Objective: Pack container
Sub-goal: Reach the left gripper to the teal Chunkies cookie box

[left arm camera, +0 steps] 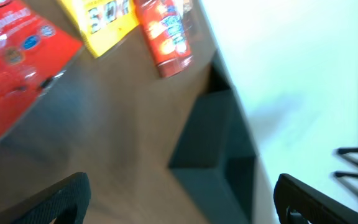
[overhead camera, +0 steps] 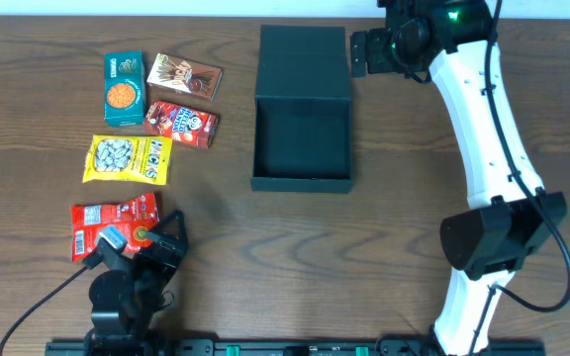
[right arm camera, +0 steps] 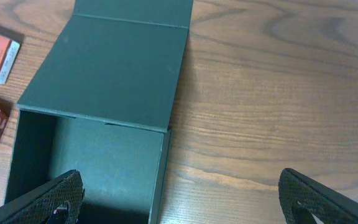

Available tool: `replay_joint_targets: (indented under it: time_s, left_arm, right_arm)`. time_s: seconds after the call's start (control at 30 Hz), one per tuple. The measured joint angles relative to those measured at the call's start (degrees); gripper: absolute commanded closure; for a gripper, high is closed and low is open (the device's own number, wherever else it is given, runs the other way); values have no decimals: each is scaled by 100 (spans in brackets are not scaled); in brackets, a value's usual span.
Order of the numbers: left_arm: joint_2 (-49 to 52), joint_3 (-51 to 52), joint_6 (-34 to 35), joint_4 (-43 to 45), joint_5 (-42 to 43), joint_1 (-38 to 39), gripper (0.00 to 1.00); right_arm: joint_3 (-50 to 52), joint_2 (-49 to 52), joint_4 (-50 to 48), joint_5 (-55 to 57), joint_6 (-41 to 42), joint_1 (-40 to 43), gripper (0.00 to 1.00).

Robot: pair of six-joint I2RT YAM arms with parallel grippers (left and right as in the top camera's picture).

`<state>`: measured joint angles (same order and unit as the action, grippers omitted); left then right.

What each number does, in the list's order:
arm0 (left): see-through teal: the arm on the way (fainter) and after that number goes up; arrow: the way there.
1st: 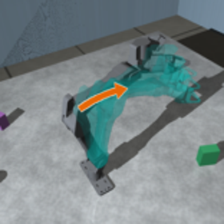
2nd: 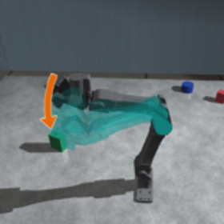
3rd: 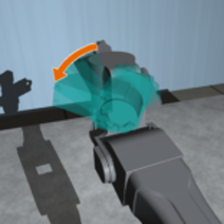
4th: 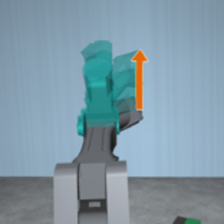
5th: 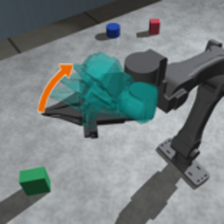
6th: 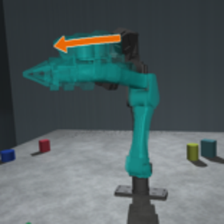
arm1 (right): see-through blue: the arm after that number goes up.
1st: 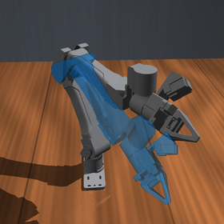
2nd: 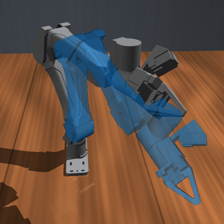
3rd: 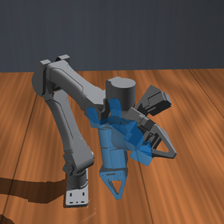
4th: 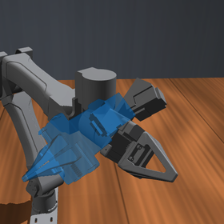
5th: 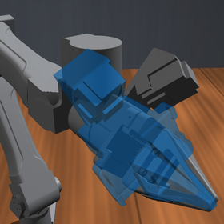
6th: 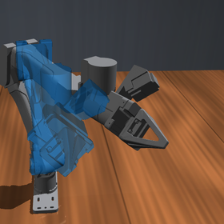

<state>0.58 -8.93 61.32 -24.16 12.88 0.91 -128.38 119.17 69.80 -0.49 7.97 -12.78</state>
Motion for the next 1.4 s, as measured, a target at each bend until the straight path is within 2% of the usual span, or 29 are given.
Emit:
replay_joint_targets:
  time_s: [0.13, 0.23, 0.33, 0.47, 0.63, 0.83, 1.03, 1.27, 1.4]
  left_arm:
    - [0, 7, 177, 839, -109, -2, 5]
    - [61, 7, -24, 1005, -240, -2, 4]
    - [509, -2, -437, 1027, -326, -2, 4]
    - [1596, -409, -1126, 962, -494, -2, 4]
    - [3338, -1862, -2393, 769, -957, -2, 4]
    - [5554, -3718, -4297, 55, -1943, -22, 4]
    - [7925, -5764, -6000, -142, -2385, -435, 5]
    - [10048, -7611, -7165, -592, -2529, -970, 5]
    - [10804, -8153, -7534, -603, -2527, -997, 5]
  right_arm:
    - [-2, 0, -118, 0, -11, 0, 1]
    - [-2, 0, -308, 0, -17, 0, 1]
    - [0, 0, -422, -2, -20, 0, 1]
    - [-2, 0, -457, 0, -57, 0, 1]
    - [0, 0, -461, 2, -83, 0, 1]
    - [0, 2, -424, 4, -83, 0, 1]
    - [0, 4, -404, 4, -83, 0, 1]
    - [0, 4, -275, 4, -83, 0, 1]
    - [0, 4, -179, 4, -83, 0, 1]
